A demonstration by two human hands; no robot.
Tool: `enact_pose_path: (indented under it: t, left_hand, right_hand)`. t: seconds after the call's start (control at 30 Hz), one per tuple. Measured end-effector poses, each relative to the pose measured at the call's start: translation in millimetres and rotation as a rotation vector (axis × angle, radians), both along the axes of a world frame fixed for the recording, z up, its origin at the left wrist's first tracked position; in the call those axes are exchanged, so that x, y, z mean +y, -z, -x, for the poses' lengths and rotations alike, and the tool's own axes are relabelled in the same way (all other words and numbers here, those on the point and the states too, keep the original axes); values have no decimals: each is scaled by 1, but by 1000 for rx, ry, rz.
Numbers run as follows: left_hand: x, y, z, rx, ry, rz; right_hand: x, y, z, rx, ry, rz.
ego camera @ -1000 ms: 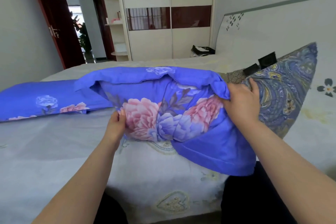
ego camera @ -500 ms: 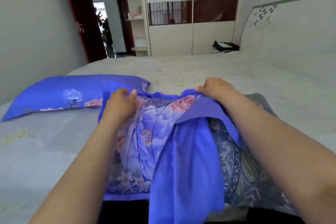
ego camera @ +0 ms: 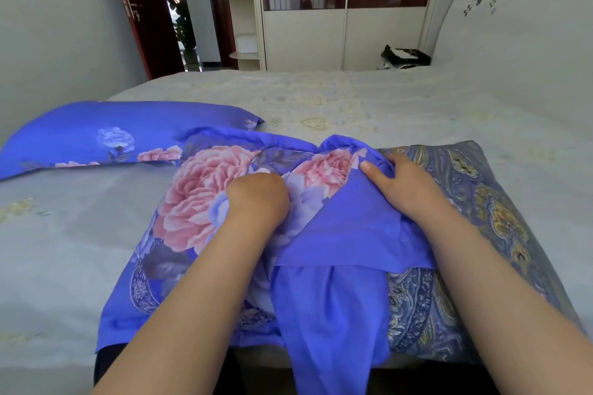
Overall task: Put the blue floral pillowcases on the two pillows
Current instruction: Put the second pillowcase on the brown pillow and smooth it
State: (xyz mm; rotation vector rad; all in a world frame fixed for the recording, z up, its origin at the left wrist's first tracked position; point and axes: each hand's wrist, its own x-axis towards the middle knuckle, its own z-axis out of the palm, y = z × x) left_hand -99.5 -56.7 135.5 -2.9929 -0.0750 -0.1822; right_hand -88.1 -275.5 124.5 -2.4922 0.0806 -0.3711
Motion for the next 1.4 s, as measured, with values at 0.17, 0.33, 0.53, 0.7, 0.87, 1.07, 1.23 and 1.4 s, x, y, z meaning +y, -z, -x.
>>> enact_pose_path:
  t: [0.17, 0.33, 0.53, 0.7, 0.87, 1.07, 1.23, 1.4]
  left_hand:
    - [-22, -21, -3, 18, 230, 288]
    - [-89, -5, 0, 65, 517, 875]
    - [-65, 5, -1, -175, 223, 255]
    - [-38, -2, -19, -95, -3, 298]
    - [-59, -4, -52, 47, 116, 354]
    - [-97, 30, -39, 221, 427, 1218]
    - [-63, 25, -19, -111, 223, 472]
    - [-21, 34, 48, -100, 33, 221]
  right_hand:
    - [15, 21, -7, 62, -58, -24]
    - [6, 35, -28, 252, -95, -165]
    - [4, 44, -27, 38, -38, -123]
    - [10, 48, -23, 17, -53, -91]
    - [11, 51, -21, 20, -105, -94]
    - [8, 67, -26, 195, -113, -192]
    - [1, 62, -39, 65, -74, -57]
    - [7, 56, -40, 93, -20, 8]
